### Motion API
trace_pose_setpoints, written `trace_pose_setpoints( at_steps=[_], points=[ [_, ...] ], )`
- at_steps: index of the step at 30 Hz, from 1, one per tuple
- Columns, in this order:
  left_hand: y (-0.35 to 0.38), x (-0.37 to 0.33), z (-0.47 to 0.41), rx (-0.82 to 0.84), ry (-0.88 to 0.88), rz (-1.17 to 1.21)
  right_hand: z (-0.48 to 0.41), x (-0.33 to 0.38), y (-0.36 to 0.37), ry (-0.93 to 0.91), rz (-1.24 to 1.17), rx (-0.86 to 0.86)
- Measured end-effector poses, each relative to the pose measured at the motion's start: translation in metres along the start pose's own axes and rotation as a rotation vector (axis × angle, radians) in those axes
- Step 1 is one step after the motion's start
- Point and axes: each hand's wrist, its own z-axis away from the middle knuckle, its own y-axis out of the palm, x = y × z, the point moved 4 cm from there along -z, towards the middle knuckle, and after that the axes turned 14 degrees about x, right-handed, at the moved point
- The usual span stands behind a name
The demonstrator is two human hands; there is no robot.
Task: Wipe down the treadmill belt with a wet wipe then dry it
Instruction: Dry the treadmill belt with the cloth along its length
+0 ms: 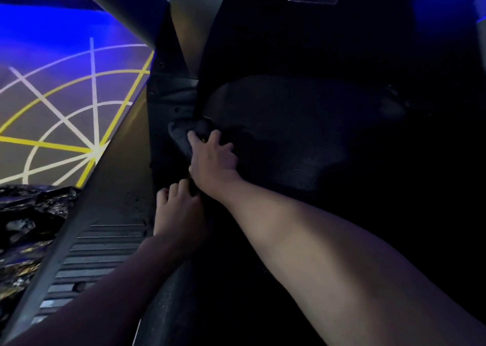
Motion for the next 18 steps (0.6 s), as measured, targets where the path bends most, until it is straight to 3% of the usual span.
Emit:
trace_pose_setpoints(
  at_steps=[6, 18],
  points=[
    [-0.001, -0.04, -0.006, 0.066, 0.08, 0.102, 0.014, -0.037, -0.011, -0.016, 0.078, 0.066],
    [-0.002, -0.165, -0.013, 0.101, 0.383, 0.115, 0.078, -0.206, -0.039, 0.235, -0.019, 0.005]
  ],
)
